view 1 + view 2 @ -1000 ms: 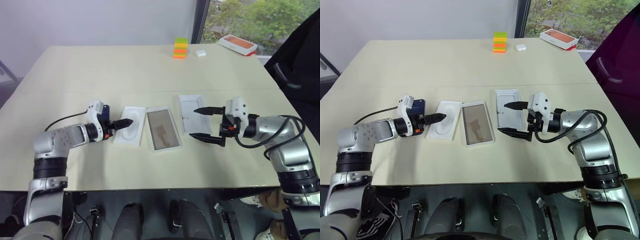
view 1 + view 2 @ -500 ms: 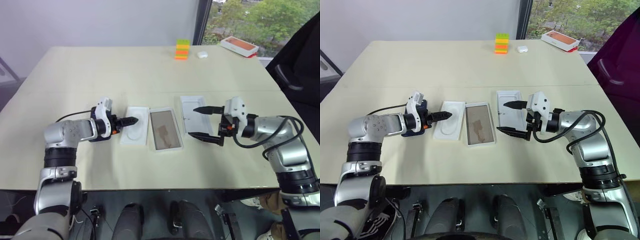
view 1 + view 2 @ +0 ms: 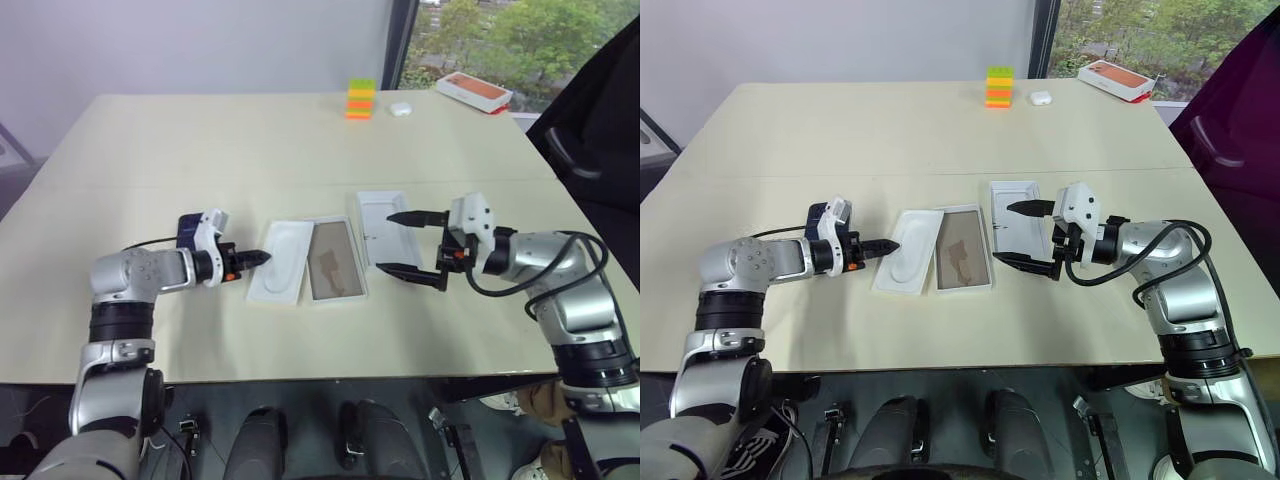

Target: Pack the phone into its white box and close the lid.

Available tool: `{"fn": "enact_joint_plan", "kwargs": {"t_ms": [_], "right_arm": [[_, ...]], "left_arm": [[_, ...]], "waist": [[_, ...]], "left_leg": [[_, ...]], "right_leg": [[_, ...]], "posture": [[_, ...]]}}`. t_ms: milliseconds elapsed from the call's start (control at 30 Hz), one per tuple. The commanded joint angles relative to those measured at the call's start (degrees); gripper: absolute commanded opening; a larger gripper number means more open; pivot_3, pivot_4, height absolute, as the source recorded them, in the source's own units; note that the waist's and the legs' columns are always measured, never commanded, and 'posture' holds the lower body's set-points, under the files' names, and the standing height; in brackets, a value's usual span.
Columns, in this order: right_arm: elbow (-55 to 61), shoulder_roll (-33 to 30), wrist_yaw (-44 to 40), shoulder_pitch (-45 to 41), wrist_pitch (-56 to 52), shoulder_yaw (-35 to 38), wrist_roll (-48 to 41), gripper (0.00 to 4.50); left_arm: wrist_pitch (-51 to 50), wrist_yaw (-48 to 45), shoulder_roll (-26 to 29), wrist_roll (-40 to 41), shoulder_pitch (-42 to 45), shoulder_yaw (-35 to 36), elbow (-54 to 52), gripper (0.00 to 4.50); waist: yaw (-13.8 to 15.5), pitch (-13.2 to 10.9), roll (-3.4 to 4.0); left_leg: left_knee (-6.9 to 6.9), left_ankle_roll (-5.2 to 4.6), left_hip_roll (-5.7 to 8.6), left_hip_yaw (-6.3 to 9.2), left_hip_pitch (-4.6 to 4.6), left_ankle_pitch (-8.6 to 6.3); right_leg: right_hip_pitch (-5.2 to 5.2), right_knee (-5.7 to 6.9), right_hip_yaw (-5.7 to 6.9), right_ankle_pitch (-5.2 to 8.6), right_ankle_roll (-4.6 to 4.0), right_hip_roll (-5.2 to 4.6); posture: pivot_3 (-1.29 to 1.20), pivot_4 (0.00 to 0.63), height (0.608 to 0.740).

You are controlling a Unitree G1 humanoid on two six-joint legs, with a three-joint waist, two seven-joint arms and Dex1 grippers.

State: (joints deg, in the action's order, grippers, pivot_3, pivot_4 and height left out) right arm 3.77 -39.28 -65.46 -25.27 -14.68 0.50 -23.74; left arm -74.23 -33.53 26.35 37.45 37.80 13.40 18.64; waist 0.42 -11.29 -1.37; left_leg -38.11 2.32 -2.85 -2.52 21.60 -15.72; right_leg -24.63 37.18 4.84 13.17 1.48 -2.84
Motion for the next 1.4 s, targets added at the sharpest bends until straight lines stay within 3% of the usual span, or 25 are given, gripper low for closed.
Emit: {"fn": "enact_joint_plan", "kwargs": {"t_ms": [33, 533, 733, 867, 967, 1133, 1400], "right_arm": [[4.0, 0.2, 0.3, 0.2, -2.2, 0.2, -2.0, 4.50], [10.6, 2.6, 1.0, 1.9, -4.6, -5.3, -1.6, 4.50], [8.0, 4.8, 3.5, 1.6, -1.9, -15.9, 8.6, 4.50], [4.4, 6.8, 5.2, 0.2, -1.1, -18.4, 12.2, 4.50], [2.2, 7.9, 5.4, -0.9, -0.7, -19.0, 13.3, 3.63], [0.3, 7.0, 4.8, -1.8, 1.1, -19.5, 15.8, 1.10], [-0.5, 6.0, 3.1, -0.9, 3.0, -21.9, 19.3, 1.10]], "left_arm": [[-2.5, 0.7, 1.6, 2.7, -0.4, 5.9, -1.2, 0.05], [-8.3, 7.6, 0.8, 6.1, -0.6, 17.9, -5.9, 0.05], [-7.8, 11.1, -1.3, 5.8, 0.8, 19.6, -6.5, 0.05], [-8.3, 11.5, -2.1, 6.7, 1.1, 20.0, -7.6, 0.05], [-8.3, 11.7, -2.0, 7.0, 0.9, 19.8, -8.2, 0.00], [-8.1, 12.3, -2.0, 7.4, 1.1, 20.2, -8.1, 0.00], [-7.8, 12.7, -2.5, 7.7, 0.7, 19.2, -8.5, 0.00]], "waist": [[-0.2, 0.0, 0.00], [0.2, 0.0, -0.06], [0.0, 0.0, -0.07], [0.0, -0.1, -0.09], [0.0, -0.1, -0.09], [0.0, -0.1, -0.09], [0.0, -0.1, -0.09]], "left_leg": [[0.00, 0.00, 0.00, 0.00, 0.01, 0.00], [0.03, 0.01, 0.00, 0.01, 0.05, 0.00], [0.04, 0.01, -0.02, 0.04, 0.03, 0.00], [0.03, 0.01, -0.01, 0.03, 0.07, 0.00], [0.03, 0.02, 0.00, 0.02, 0.07, 0.00], [0.04, 0.02, 0.00, 0.03, 0.07, 0.00], [0.04, 0.02, 0.00, 0.03, 0.07, 0.00]], "right_leg": [[0.00, 0.00, 0.00, 0.00, 0.00, 0.00], [-0.02, -0.05, 0.00, 0.00, 0.00, -0.03], [-0.02, -0.04, -0.01, 0.01, 0.02, 0.00], [-0.03, -0.05, 0.00, 0.01, 0.01, -0.02], [-0.03, -0.06, 0.01, 0.00, 0.00, -0.04], [-0.03, -0.06, 0.01, 0.00, 0.00, -0.02], [-0.03, -0.06, 0.00, 0.01, 0.01, -0.03]], "posture": [[0.00, 0.150, 0.740], [0.00, 0.150, 0.740], [0.00, 0.150, 0.740], [0.00, 0.150, 0.740], [0.00, 0.150, 0.740], [0.00, 0.150, 0.740], [0.00, 0.150, 0.740]]}}
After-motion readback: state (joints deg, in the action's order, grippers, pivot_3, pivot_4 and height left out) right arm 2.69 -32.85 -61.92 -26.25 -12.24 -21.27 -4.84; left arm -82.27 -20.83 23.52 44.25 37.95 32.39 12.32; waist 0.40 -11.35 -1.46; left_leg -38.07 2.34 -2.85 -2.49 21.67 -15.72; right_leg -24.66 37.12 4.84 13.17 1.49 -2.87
